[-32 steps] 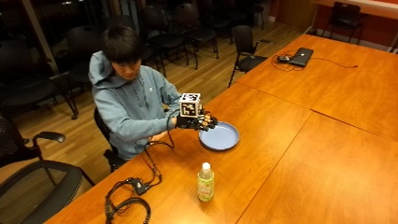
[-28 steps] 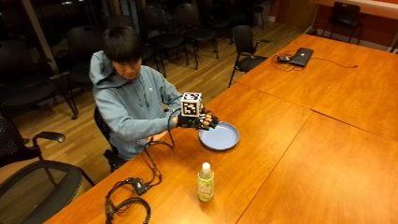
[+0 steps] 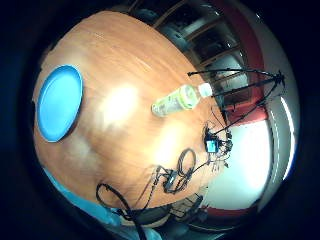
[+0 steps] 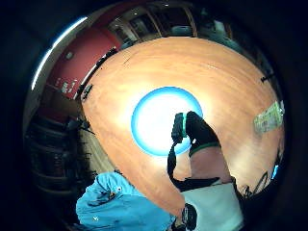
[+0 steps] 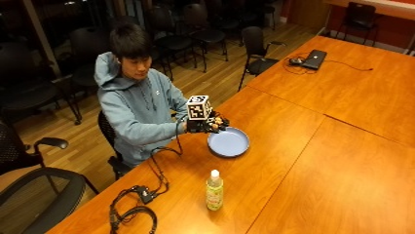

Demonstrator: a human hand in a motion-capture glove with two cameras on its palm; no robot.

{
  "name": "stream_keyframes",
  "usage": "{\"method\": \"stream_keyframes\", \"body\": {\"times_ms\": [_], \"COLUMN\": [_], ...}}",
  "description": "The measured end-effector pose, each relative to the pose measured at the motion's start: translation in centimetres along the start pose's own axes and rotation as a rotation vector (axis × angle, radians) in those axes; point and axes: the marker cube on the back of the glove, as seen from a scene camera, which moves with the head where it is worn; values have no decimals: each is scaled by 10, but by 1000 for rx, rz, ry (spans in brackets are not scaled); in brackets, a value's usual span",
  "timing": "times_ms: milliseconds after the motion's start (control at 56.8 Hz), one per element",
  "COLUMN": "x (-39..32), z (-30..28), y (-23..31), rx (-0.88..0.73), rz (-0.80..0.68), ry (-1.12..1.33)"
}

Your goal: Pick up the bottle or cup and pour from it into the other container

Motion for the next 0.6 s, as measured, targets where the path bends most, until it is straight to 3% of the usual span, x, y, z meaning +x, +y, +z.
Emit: {"method": "stream_keyframes", "body": {"times_ms": [158,598], "x": [2,19], "z": [0,-15], "y": [0,16], "rx": [27,132], "rz": [94,107], "ry": [-61,-69]}}
